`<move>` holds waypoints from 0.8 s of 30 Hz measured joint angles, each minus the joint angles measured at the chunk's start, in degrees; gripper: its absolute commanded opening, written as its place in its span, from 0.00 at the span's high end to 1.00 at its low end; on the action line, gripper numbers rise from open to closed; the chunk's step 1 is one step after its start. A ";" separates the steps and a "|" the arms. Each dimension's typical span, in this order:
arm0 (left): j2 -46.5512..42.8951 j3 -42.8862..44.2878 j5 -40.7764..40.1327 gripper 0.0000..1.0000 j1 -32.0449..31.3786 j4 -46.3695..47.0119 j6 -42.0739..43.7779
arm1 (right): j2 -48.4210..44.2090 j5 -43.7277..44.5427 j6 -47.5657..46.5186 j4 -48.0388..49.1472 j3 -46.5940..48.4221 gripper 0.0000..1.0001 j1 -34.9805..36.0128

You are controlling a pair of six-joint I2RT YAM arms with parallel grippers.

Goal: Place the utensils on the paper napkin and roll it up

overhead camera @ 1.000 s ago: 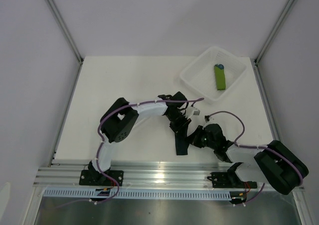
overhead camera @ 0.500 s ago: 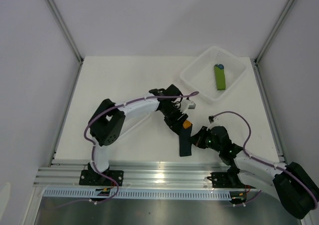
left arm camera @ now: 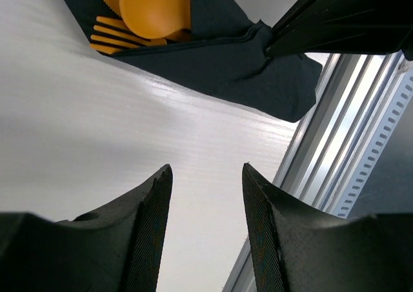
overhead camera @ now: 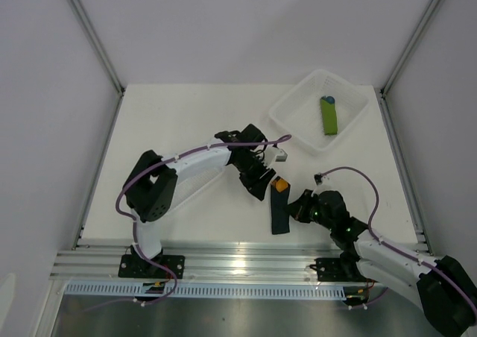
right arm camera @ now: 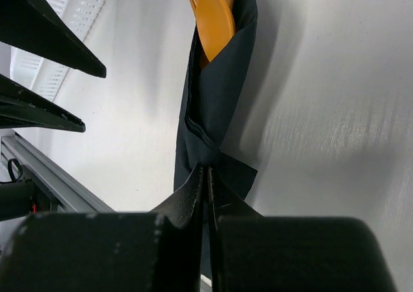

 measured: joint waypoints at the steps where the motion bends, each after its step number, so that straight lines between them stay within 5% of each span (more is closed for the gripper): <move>1: 0.00 -0.20 0.00 0.48 0.17 -0.04 0.00 | -0.02 -0.09 0.00 -0.13 0.00 1.00 0.00; 16: -4.90 -0.74 1.60 0.49 3.41 -5.51 1.57 | 1.53 -1.05 -3.87 -1.66 4.70 1.00 -0.15; 24: -12.81 0.52 2.12 0.48 6.08 -11.37 2.71 | 0.11 -2.08 -8.07 -6.01 15.58 1.00 -0.17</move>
